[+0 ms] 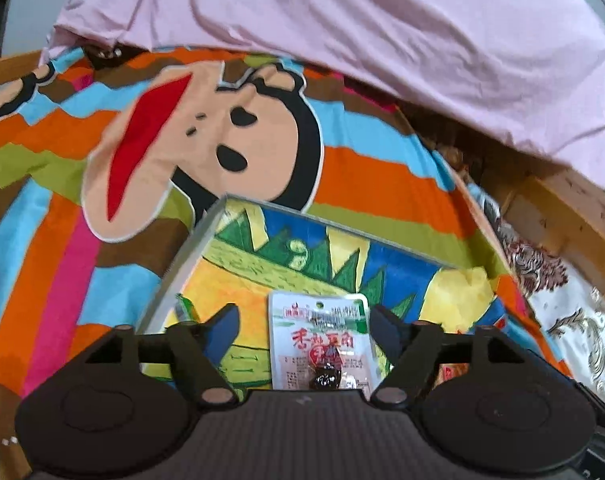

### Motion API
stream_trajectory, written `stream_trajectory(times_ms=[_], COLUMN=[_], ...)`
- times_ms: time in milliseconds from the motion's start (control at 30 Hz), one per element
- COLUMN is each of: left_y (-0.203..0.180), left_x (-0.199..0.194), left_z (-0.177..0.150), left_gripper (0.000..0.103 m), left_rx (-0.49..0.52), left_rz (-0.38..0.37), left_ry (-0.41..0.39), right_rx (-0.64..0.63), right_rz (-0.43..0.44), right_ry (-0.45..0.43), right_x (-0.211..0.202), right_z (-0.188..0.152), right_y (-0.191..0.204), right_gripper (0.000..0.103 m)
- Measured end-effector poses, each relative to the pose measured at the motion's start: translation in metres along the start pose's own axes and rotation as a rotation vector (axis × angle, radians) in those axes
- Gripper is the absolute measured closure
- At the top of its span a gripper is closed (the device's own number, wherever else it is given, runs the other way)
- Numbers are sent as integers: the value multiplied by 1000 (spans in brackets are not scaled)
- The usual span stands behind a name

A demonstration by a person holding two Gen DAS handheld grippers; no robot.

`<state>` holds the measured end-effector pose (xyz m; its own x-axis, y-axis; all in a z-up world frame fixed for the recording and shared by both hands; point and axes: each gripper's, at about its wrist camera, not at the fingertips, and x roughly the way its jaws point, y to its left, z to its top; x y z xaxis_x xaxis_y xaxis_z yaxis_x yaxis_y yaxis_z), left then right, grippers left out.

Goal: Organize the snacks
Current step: 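Lower both snacks into the tray and open both tools, then withdraw both tools from the tray back over the remaining snacks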

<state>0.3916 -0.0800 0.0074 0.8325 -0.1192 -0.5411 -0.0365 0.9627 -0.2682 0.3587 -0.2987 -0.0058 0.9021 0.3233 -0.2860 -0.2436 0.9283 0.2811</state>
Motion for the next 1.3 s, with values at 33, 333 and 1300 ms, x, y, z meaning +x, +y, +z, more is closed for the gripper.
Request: stream_trajectory(times_ms=[33,333,1300], left_y=[1,12,64], left_x=[-6,-63,-239], left_z=[1,4,-98], left_gripper=[16,1,1], left_rx=[-4,-41,6], left_rz=[2,0,73], left_ry=[-13,-102,-132], right_rx=[-7,-42,-284], right_rz=[-5,-45,-94], right_ry=[-11,-95,-108], right_x=[-5,-52,-236], right_z=[3,27,-53], right_y=[2,18,110], right_gripper=[5,1,1])
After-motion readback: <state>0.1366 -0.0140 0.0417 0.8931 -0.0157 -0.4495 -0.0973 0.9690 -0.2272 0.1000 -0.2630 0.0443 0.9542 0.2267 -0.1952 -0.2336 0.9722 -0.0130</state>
